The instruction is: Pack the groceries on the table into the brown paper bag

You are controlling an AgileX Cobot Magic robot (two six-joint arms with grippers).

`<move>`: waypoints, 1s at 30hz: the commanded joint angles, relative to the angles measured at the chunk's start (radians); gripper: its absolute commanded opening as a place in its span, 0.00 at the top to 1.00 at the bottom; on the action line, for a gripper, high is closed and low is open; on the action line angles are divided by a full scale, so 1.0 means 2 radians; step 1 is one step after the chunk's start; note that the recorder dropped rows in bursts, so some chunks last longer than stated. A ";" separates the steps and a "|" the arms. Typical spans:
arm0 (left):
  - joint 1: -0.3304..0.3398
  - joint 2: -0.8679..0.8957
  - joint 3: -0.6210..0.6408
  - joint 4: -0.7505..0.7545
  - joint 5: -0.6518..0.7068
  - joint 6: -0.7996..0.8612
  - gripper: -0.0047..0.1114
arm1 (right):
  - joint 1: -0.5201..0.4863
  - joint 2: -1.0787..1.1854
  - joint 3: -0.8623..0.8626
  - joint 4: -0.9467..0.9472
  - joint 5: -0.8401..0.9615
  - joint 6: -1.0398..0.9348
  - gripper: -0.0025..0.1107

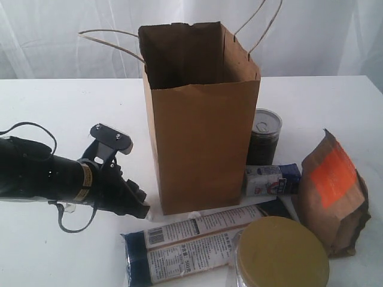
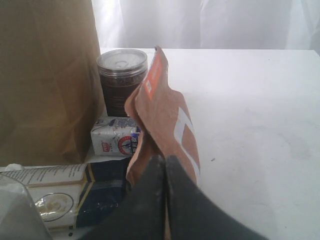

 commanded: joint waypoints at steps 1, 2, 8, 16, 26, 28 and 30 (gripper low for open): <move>0.002 0.007 0.002 0.008 -0.012 -0.012 0.53 | -0.003 -0.003 0.003 -0.001 -0.003 -0.003 0.98; 0.002 0.010 0.002 0.009 -0.020 -0.014 0.53 | -0.003 -0.003 0.003 -0.001 -0.003 -0.003 0.98; 0.001 0.019 0.002 0.009 -0.034 -0.015 0.53 | -0.003 -0.003 0.003 -0.001 -0.003 -0.003 0.98; 0.000 0.012 0.002 0.009 -0.038 -0.015 0.53 | -0.003 -0.003 0.003 -0.001 -0.003 -0.003 0.98; 0.000 -0.014 0.002 0.012 -0.040 -0.041 0.53 | -0.003 -0.003 0.003 -0.001 -0.003 -0.003 0.98; 0.000 -0.010 0.002 0.012 -0.053 -0.041 0.53 | -0.003 -0.003 0.003 -0.001 -0.003 -0.003 0.98; 0.000 -0.009 0.002 0.012 -0.068 -0.039 0.53 | -0.003 -0.003 0.003 -0.001 -0.003 -0.003 0.98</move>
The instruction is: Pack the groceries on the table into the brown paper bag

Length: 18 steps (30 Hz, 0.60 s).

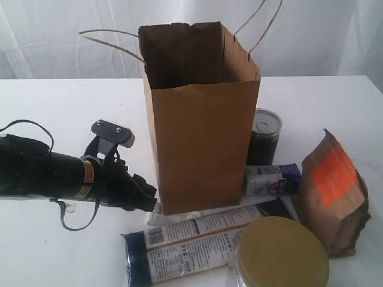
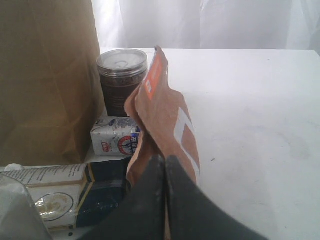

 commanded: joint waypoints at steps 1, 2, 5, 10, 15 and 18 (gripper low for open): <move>-0.001 0.000 0.002 0.009 -0.023 -0.003 0.53 | -0.003 -0.003 0.003 -0.001 -0.003 -0.003 0.98; -0.001 0.001 0.002 0.009 -0.020 -0.003 0.53 | -0.003 -0.003 0.003 -0.001 -0.003 -0.003 0.98; -0.001 0.020 0.002 0.009 -0.019 -0.003 0.53 | -0.003 -0.003 0.003 -0.001 -0.003 -0.003 0.98; -0.001 0.043 0.002 0.004 -0.047 -0.003 0.53 | -0.003 -0.003 0.003 -0.001 -0.003 -0.003 0.98; -0.001 0.052 0.002 -0.004 -0.049 0.001 0.53 | -0.003 -0.003 0.003 -0.001 -0.003 -0.003 0.98; -0.001 0.057 0.002 -0.010 -0.051 0.010 0.53 | -0.003 -0.003 0.003 -0.001 -0.003 -0.003 0.98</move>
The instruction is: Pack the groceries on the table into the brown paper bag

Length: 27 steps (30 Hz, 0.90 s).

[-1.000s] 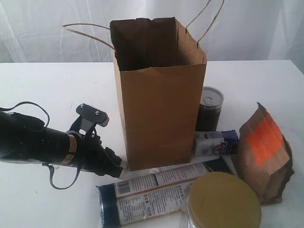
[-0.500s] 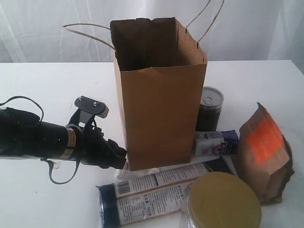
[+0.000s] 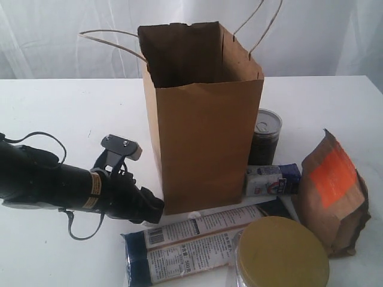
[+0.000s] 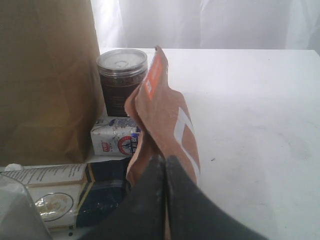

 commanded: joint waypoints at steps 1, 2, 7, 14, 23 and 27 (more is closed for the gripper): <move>-0.001 0.011 0.002 -0.006 0.003 0.008 0.53 | -0.003 -0.003 0.003 -0.001 -0.003 -0.003 0.98; -0.001 0.011 0.002 -0.006 0.005 0.008 0.53 | -0.003 -0.003 0.003 -0.001 -0.003 -0.003 0.98; -0.001 0.011 0.002 -0.006 0.019 0.005 0.60 | -0.003 -0.003 0.003 -0.001 -0.003 -0.003 0.98; -0.001 0.011 0.002 0.018 0.057 -0.060 0.91 | -0.003 -0.003 0.003 -0.001 -0.003 -0.003 0.98; -0.001 -0.003 0.002 0.076 0.063 -0.099 0.96 | -0.003 -0.003 0.003 -0.001 -0.003 -0.003 0.98; -0.001 -0.036 0.002 0.077 0.093 -0.099 0.96 | -0.003 -0.003 0.003 -0.001 -0.003 -0.003 0.98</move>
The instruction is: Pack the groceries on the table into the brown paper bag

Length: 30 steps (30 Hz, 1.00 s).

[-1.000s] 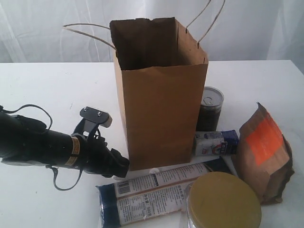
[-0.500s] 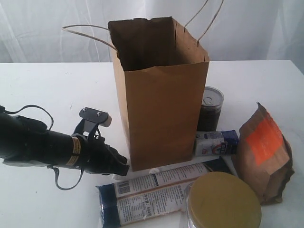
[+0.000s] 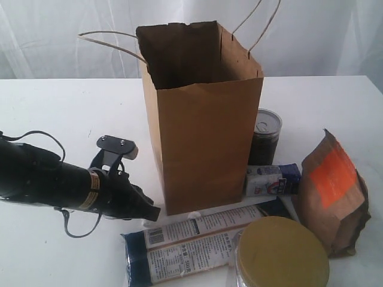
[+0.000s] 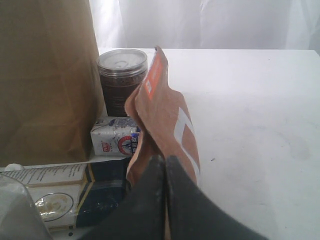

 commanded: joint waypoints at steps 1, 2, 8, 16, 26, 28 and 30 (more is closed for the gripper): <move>-0.001 -0.037 0.006 0.015 0.065 -0.005 0.96 | -0.003 -0.003 0.003 -0.001 -0.003 -0.003 0.98; -0.001 -0.049 0.006 0.015 0.077 -0.006 0.96 | -0.003 -0.003 0.003 -0.001 -0.003 -0.003 0.98; -0.001 -0.123 0.006 0.015 0.126 -0.008 0.96 | -0.003 -0.003 0.003 -0.001 -0.003 -0.003 0.98; -0.001 -0.233 0.006 0.015 0.220 -0.008 0.96 | -0.003 -0.003 0.003 -0.001 -0.003 -0.003 0.98; -0.001 -0.389 0.006 0.002 0.278 -0.009 0.96 | -0.003 -0.003 0.003 -0.001 -0.003 -0.003 0.98; -0.001 -0.417 0.006 -0.003 0.274 -0.009 0.96 | -0.003 -0.003 0.003 -0.001 -0.003 -0.003 0.98; -0.001 -0.438 0.006 -0.005 0.263 -0.009 0.96 | -0.003 -0.003 0.003 -0.001 -0.003 -0.003 0.98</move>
